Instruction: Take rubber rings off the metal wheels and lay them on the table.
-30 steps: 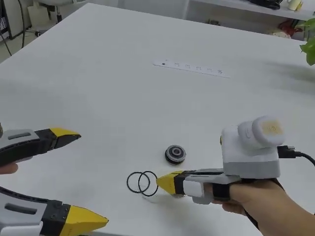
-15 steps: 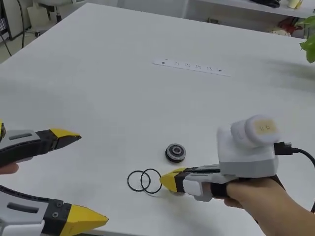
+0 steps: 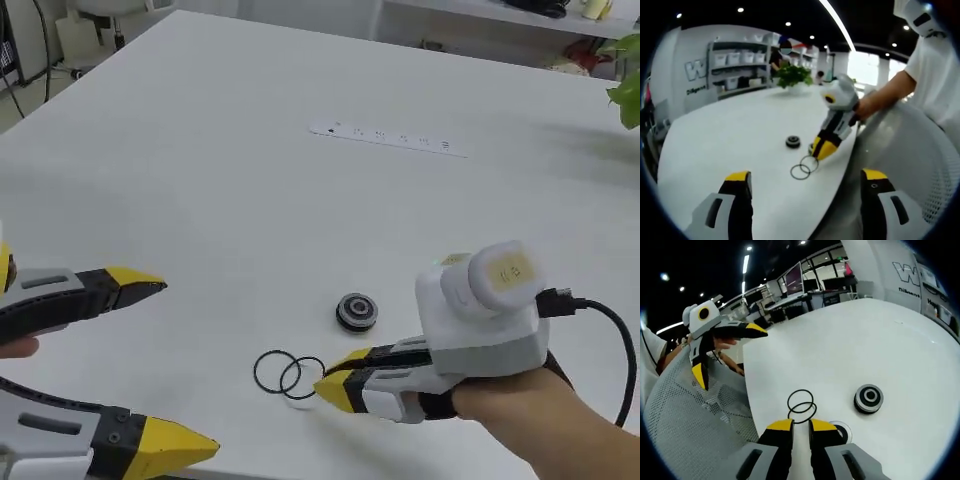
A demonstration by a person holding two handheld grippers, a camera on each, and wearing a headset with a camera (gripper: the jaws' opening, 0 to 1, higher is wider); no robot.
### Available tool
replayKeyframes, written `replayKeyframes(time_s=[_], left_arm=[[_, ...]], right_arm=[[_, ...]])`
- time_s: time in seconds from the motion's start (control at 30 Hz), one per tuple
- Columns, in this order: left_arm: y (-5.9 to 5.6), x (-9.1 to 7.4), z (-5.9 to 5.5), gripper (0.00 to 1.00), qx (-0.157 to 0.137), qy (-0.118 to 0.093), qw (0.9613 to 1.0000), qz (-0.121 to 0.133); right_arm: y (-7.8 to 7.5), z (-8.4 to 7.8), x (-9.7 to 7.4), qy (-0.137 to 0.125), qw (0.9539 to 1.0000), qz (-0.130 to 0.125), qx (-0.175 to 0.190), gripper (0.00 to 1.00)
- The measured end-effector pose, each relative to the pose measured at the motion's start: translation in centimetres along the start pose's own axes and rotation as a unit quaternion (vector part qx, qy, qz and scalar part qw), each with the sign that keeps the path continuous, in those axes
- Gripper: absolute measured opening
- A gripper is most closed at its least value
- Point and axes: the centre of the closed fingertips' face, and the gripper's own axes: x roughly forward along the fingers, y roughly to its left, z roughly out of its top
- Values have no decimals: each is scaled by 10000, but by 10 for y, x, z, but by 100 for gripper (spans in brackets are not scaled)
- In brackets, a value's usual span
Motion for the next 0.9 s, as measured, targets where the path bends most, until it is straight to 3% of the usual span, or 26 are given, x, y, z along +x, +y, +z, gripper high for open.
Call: replayKeyframes(time_s=[0.13, 0.4, 0.53, 0.8, 0.9], left_arm=[[0, 0, 0, 91, 5, 10, 10000, 7], [-1, 0, -1, 91, 17, 52, 10000, -28], [-1, 0, -1, 91, 17, 41, 10000, -33], [-2, 0, 0, 91, 23, 22, 10000, -54], [-3, 1, -1, 91, 45, 38, 10000, -80]], right_arm=[[-4, 6, -5, -106, 9999, -39, 62, 15], [-12, 15, -14, -299, 9993, -200, 126, 15], [-12, 22, -19, -467, 9985, -163, 229, 16], [0, 38, -27, -713, 9974, 51, -13, 21], [-1, 42, -32, -760, 9970, -37, -151, 22]])
